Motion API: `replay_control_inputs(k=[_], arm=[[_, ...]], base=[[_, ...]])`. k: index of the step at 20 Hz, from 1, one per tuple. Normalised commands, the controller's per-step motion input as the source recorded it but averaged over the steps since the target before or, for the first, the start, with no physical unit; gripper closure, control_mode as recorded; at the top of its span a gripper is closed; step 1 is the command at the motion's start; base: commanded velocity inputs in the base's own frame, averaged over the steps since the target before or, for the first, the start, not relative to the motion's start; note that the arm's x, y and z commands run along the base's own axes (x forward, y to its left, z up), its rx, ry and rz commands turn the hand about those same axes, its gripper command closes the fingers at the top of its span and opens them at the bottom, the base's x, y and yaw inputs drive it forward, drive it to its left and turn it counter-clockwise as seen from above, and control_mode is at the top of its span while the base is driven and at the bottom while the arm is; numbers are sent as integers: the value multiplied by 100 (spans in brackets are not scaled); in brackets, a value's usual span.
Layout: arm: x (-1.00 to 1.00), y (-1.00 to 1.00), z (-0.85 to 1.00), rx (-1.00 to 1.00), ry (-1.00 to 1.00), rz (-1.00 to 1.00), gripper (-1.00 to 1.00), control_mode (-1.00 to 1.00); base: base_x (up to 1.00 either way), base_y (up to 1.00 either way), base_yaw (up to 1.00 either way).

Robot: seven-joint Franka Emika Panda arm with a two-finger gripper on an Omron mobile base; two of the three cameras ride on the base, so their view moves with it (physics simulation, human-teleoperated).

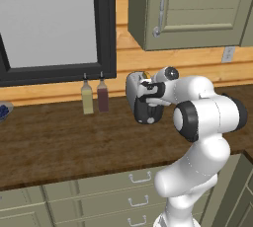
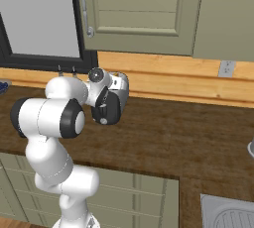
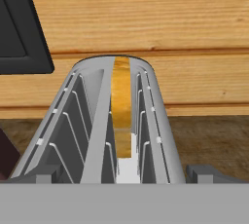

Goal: Start the toaster. Once the lever pops up, take the bread to the plate on the dining counter.

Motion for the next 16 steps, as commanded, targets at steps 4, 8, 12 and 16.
replay_control_inputs(k=[4, 8, 12, 16], arm=[[0, 0, 0, 0, 0, 0, -100, -100], [0, 0, 0, 0, 0, 0, -100, -100], [0, 0, 0, 0, 0, 0, -100, -100], [0, 0, 0, 0, 0, 0, -100, -100]], base=[[0, 0, 0], [0, 0, 0], [0, 0, 0], [0, 0, 0]])
